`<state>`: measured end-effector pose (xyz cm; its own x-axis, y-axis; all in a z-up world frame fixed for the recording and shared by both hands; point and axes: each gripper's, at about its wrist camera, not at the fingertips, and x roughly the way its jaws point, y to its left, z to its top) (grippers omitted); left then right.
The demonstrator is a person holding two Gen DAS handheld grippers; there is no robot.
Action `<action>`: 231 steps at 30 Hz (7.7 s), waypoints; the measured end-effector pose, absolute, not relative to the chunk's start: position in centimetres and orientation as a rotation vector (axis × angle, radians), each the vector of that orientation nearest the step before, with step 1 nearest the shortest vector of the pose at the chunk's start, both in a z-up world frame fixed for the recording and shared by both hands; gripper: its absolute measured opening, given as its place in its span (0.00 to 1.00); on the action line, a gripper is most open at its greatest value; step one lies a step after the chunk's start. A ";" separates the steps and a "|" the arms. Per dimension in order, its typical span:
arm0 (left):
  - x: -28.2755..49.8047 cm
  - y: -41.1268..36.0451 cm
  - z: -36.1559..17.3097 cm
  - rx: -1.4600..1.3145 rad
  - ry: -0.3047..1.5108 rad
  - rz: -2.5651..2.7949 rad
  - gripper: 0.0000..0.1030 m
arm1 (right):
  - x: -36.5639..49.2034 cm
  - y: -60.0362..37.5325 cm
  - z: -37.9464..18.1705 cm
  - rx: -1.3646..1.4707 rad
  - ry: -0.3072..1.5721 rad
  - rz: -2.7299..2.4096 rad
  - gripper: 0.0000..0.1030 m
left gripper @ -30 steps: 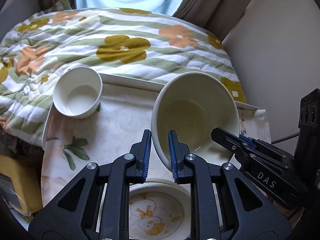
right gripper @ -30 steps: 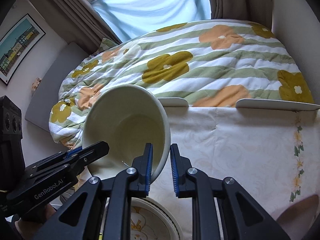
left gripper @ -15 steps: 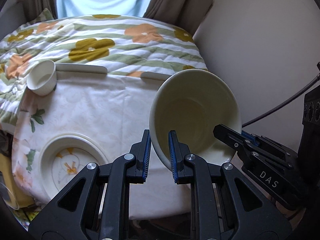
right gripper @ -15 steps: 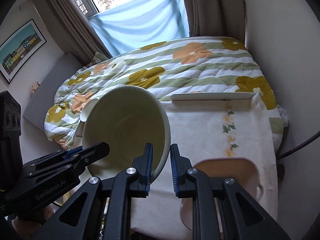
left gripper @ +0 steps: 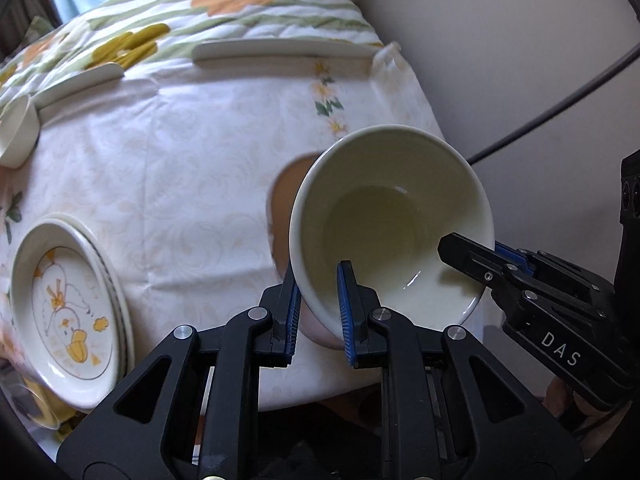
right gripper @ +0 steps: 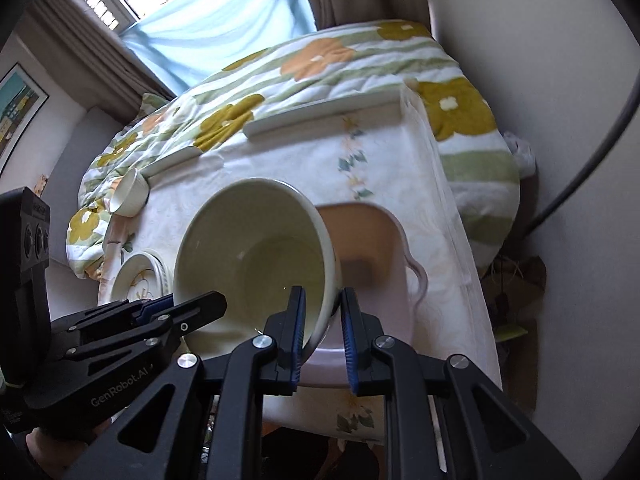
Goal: Organize plates and bowls
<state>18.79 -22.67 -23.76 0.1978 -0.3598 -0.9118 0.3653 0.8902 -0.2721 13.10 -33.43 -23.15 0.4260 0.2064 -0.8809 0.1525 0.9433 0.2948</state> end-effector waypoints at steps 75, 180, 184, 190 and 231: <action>23.1 7.8 -12.6 -0.278 0.877 0.129 1.00 | 26.8 -13.0 -13.8 0.114 0.918 0.521 0.89; 18.8 -25.0 -24.9 -0.015 1.271 -0.380 0.19 | 13.2 -34.9 -24.8 0.410 1.168 0.069 0.17; 19.0 -25.4 -25.3 0.024 1.275 -0.370 0.19 | 13.4 -34.8 -25.2 0.412 1.179 0.064 0.17; 19.2 -25.9 -25.5 0.082 1.266 -0.353 0.19 | 13.8 -34.7 -25.7 0.406 1.203 0.065 0.17; 18.7 -27.0 -24.6 0.200 1.215 -0.337 0.19 | 13.6 -35.0 -25.1 0.407 1.200 0.056 0.19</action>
